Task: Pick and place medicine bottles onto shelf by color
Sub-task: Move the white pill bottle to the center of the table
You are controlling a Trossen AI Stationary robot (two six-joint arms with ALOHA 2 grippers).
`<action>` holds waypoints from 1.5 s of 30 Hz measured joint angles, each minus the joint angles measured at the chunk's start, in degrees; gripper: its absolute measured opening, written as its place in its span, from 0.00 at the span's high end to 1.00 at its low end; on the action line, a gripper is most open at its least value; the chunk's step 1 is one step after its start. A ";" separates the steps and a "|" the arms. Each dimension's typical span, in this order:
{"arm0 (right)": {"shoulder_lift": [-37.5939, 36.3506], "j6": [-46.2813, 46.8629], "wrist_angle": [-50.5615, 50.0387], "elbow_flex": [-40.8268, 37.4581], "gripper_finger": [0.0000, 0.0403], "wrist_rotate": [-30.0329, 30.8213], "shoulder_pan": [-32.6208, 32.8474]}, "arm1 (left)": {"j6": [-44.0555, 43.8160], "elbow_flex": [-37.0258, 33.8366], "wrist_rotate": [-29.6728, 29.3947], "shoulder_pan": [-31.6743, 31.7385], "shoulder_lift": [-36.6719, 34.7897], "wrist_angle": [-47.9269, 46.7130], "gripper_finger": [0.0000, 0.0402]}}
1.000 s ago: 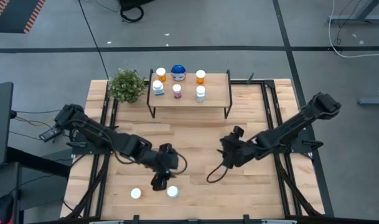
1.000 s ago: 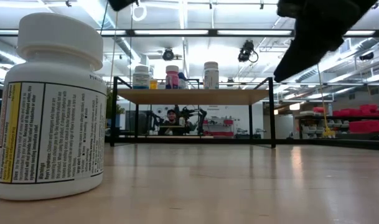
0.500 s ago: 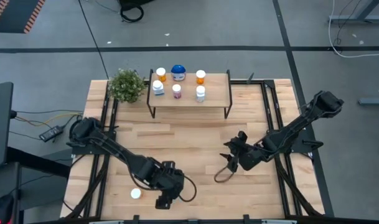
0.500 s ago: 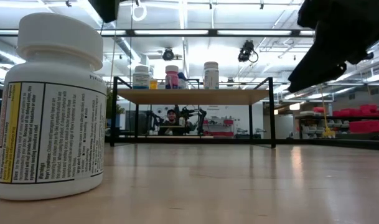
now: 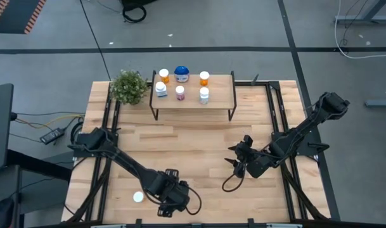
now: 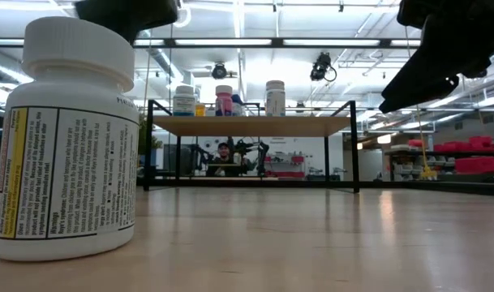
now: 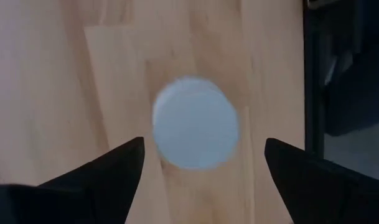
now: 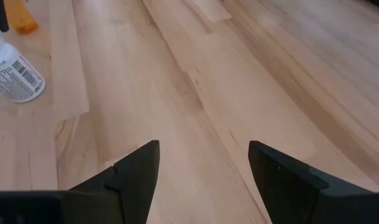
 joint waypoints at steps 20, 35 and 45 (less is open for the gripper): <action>0.02 -0.22 -0.02 0.00 0.37 -0.07 1.20 | -1.11 0.00 -2.40 0.57 2.16 3.41 0.19; 0.02 -0.26 0.13 0.02 0.37 -0.05 1.46 | 0.04 -0.04 -0.90 0.94 4.04 2.32 0.34; 0.02 -0.70 0.13 0.02 0.37 -0.10 1.50 | 3.36 -0.01 -3.27 10.36 4.02 3.22 0.48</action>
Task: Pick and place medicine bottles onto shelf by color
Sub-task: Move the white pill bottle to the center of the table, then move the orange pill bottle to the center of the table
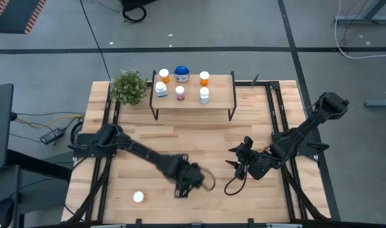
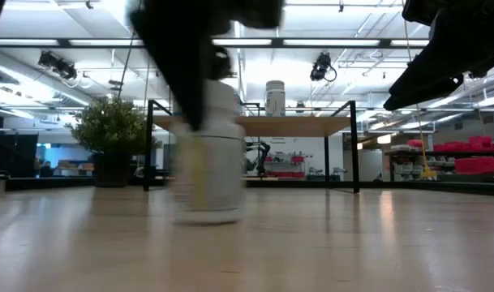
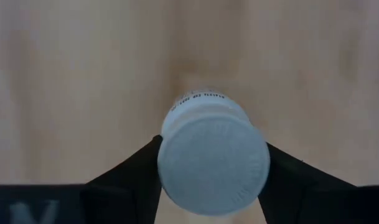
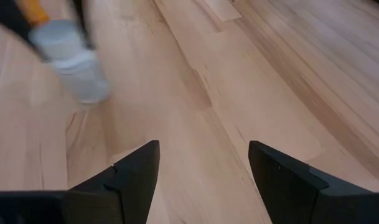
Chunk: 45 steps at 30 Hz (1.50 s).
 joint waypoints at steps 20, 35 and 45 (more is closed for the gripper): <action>0.00 1.20 -2.17 0.00 0.37 -0.49 4.16 | 17.61 -0.03 1.66 25.62 0.02 14.27 0.44; 0.00 1.34 -2.12 0.00 0.37 3.07 4.03 | 16.39 1.68 1.94 24.51 0.11 9.07 0.29; 0.02 0.83 0.48 0.00 0.37 4.21 -0.05 | 15.79 11.56 -0.22 22.86 -0.03 -14.48 0.29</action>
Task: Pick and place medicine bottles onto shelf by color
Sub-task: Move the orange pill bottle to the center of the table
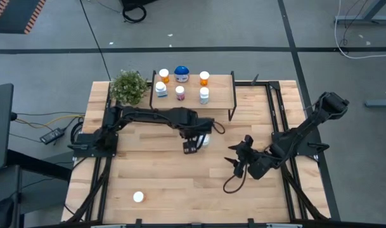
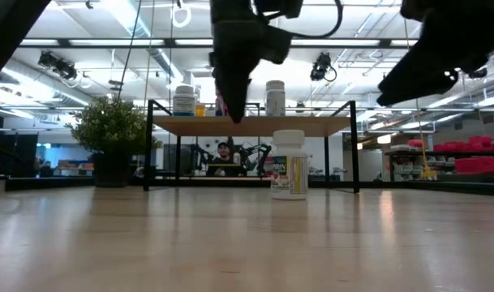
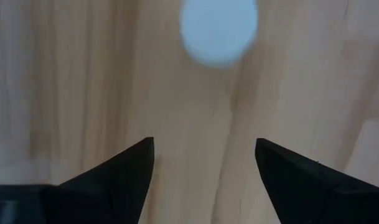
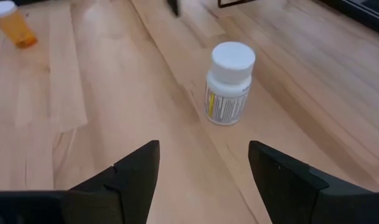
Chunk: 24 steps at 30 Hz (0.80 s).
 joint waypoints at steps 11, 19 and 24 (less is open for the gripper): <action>0.00 -2.13 1.21 0.00 0.37 -1.35 -1.42 | -10.09 -15.54 3.26 -9.94 -4.50 -2.79 0.38; 0.00 -2.03 0.74 0.00 0.37 -0.17 0.51 | -36.12 -24.64 3.25 -23.55 -19.94 5.59 0.41; 0.00 -2.65 0.81 0.00 0.37 0.58 0.02 | -57.38 -27.35 4.33 -32.47 -22.77 0.53 0.37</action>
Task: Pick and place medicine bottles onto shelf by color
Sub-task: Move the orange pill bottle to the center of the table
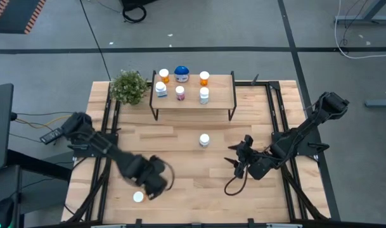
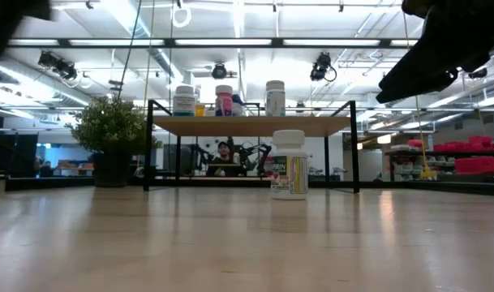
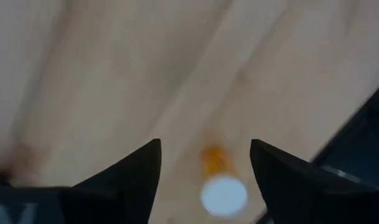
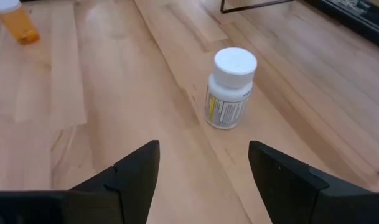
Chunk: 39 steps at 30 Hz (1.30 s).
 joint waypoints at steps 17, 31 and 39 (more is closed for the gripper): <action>0.00 -0.46 0.04 0.02 0.37 0.83 -0.18 | -18.72 -1.00 0.95 -14.28 2.57 2.04 0.13; 0.00 0.09 0.04 0.02 0.37 0.81 -0.01 | -16.46 -1.00 3.31 -13.46 10.13 4.47 0.11; 0.00 0.14 0.01 0.00 0.37 0.28 -0.01 | -17.97 -1.00 3.70 -14.30 10.32 3.74 0.11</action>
